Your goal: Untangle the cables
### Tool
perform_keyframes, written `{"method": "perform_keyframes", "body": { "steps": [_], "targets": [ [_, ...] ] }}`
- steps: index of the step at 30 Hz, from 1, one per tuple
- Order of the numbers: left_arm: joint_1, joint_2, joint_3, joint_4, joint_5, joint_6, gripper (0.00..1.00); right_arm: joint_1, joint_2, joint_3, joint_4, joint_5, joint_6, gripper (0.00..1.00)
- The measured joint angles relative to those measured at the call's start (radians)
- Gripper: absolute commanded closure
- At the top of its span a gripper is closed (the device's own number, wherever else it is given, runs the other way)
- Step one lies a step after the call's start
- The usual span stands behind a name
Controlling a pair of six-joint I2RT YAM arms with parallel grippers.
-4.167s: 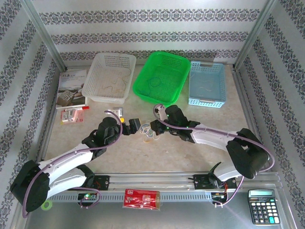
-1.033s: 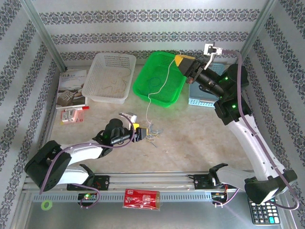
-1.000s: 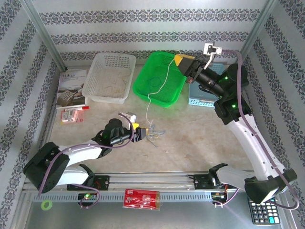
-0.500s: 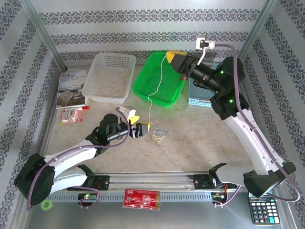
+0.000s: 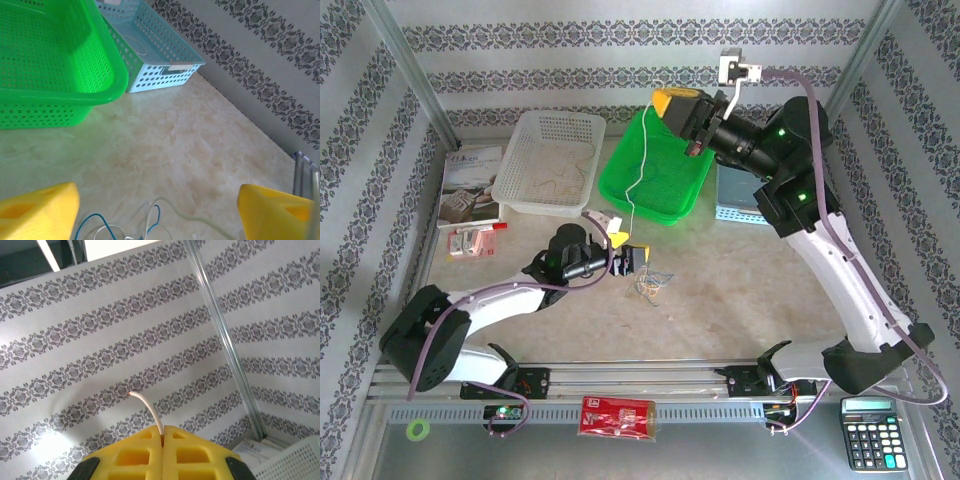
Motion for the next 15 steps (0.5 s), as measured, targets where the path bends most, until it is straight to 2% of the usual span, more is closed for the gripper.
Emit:
{"method": "perform_keyframes", "body": {
  "steps": [12, 15],
  "targets": [
    [0.0, 0.26, -0.003, 0.225, 0.021, -0.083, 0.55, 0.003, 0.083, 0.336, -0.011, 0.023, -0.007, 1.0],
    [0.0, 0.306, -0.008, 0.274, 0.023, -0.101, 0.58, 0.003, 0.106, 0.415, -0.011, 0.04, -0.008, 1.0]
  ]
}}
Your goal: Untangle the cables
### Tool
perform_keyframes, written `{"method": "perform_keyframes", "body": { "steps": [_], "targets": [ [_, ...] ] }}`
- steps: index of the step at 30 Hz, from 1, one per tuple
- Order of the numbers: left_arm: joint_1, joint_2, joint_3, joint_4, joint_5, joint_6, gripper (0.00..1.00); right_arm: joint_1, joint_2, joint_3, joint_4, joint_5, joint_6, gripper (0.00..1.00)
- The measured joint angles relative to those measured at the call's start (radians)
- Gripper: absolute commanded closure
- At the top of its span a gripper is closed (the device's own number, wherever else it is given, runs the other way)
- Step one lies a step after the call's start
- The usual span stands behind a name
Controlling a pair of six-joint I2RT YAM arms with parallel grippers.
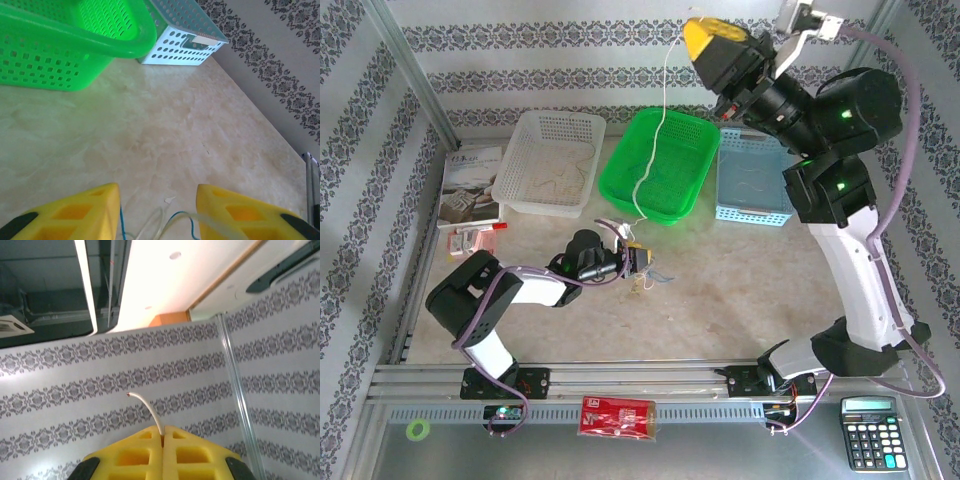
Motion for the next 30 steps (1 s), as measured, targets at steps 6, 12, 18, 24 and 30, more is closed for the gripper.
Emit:
{"method": "perform_keyframes", "body": {
  "steps": [6, 12, 18, 24, 30],
  "targets": [
    [0.0, 0.038, -0.033, 0.064, 0.003, -0.025, 0.61, -0.05, 0.083, 0.182, -0.015, 0.018, 0.003, 1.0],
    [0.0, 0.066, -0.056, 0.106, 0.004, -0.035, 0.71, -0.156, 0.153, 0.316, -0.033, 0.03, 0.048, 1.0],
    [0.0, 0.093, -0.081, 0.137, 0.01, -0.041, 0.7, -0.24, 0.18, 0.387, -0.045, 0.043, 0.101, 1.0],
    [0.0, 0.101, -0.1, 0.163, 0.01, -0.053, 0.7, -0.338, 0.181, 0.443, -0.047, 0.07, 0.15, 1.0],
    [0.0, 0.101, -0.112, 0.174, 0.011, -0.057, 0.74, -0.413, 0.195, 0.484, -0.042, 0.086, 0.2, 1.0]
  ]
}}
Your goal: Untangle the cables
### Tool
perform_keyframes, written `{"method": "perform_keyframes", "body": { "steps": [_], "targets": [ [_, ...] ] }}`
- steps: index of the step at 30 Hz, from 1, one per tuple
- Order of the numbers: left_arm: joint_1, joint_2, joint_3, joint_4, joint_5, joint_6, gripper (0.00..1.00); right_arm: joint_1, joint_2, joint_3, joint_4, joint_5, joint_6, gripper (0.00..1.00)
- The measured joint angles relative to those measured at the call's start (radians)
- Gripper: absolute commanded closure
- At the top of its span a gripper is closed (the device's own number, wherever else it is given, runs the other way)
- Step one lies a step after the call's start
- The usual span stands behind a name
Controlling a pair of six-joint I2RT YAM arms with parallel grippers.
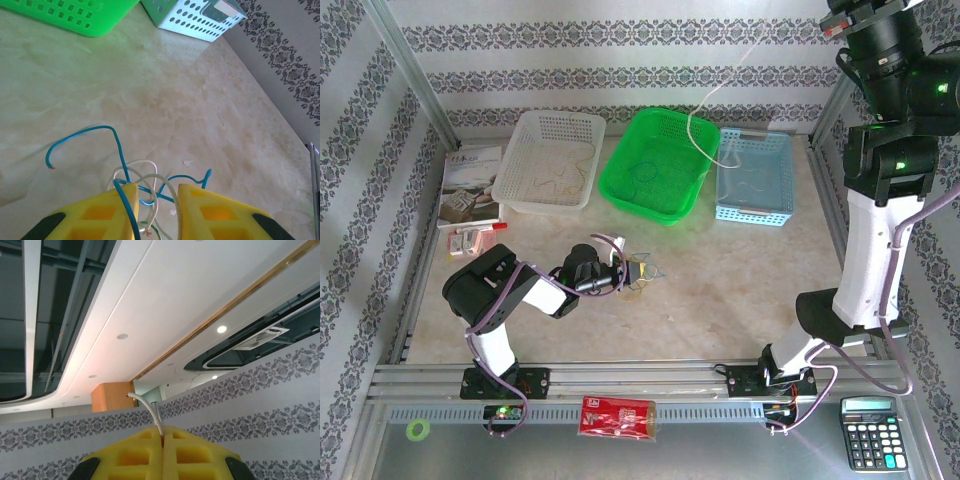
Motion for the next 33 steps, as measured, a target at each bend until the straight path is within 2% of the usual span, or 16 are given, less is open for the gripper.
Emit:
{"method": "perform_keyframes", "body": {
  "steps": [3, 10, 18, 23, 24, 25, 33],
  "targets": [
    [0.0, 0.0, -0.006, 0.0, 0.0, 0.0, 0.73, -0.027, 0.013, 0.0, 0.002, 0.004, 0.015, 1.0],
    [0.0, -0.017, -0.01, -0.002, 0.006, -0.015, 0.55, -0.048, 0.033, -0.046, -0.009, 0.012, 0.003, 1.0],
    [0.0, -0.142, -0.005, -0.044, 0.01, -0.019, 0.35, -0.048, 0.037, -0.16, -0.02, 0.026, -0.05, 1.0],
    [0.0, -0.212, 0.001, -0.092, 0.01, -0.019, 0.15, -0.048, 0.067, -0.164, -0.019, 0.048, -0.085, 1.0],
    [-0.001, -0.222, 0.003, -0.1, 0.01, -0.019, 0.03, -0.053, 0.074, -0.164, -0.018, 0.054, -0.091, 1.0],
    [-0.002, -0.234, 0.005, -0.111, 0.01, -0.018, 0.0, -0.055, 0.084, -0.164, -0.018, 0.061, -0.096, 1.0],
    [-0.005, -0.357, 0.012, -0.216, -0.006, -0.014, 0.0, -0.116, 0.22, -0.097, -0.033, 0.106, -0.117, 1.0]
  ]
}}
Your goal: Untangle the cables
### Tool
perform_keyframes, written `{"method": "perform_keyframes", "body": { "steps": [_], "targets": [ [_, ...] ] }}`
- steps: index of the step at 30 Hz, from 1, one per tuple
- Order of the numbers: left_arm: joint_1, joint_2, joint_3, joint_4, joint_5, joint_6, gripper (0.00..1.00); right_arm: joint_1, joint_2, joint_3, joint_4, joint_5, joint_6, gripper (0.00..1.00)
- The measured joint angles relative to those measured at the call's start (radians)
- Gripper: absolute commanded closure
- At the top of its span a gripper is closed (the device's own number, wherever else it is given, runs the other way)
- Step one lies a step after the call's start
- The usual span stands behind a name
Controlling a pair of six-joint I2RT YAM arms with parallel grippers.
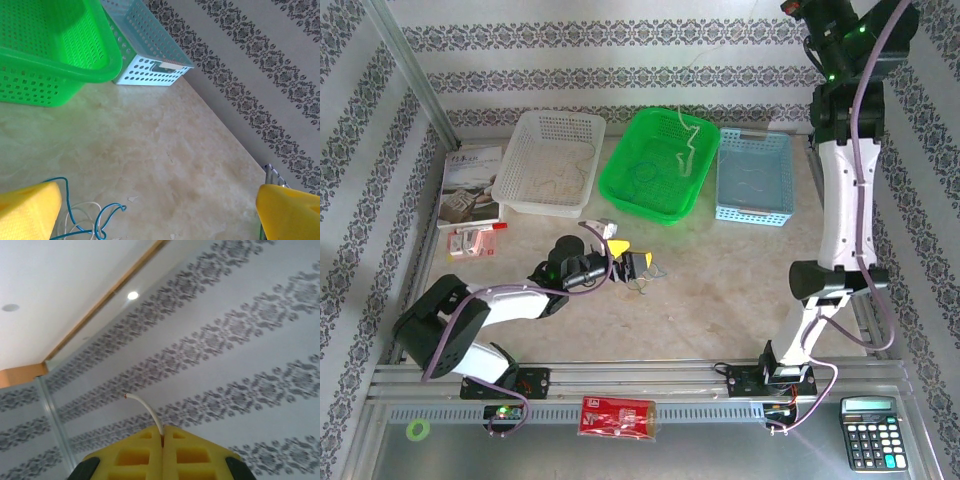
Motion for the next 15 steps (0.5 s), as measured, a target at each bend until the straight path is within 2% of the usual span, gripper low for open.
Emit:
{"method": "perform_keyframes", "body": {
  "steps": [6, 9, 12, 15],
  "targets": [
    [0.0, -0.105, 0.008, -0.1, -0.029, 0.024, 0.0, -0.078, 0.077, 0.032, -0.032, 0.02, 0.008, 1.0],
    [0.0, -0.15, 0.012, -0.143, -0.04, 0.034, 0.0, -0.103, 0.072, -0.005, -0.039, 0.031, 0.006, 1.0],
    [0.0, -0.183, 0.017, -0.175, -0.049, 0.042, 0.0, -0.108, 0.019, -0.149, -0.018, 0.048, 0.003, 1.0],
    [0.0, -0.214, 0.018, -0.201, -0.059, 0.045, 0.0, -0.092, -0.062, -0.39, 0.011, 0.077, -0.002, 1.0]
  ]
}}
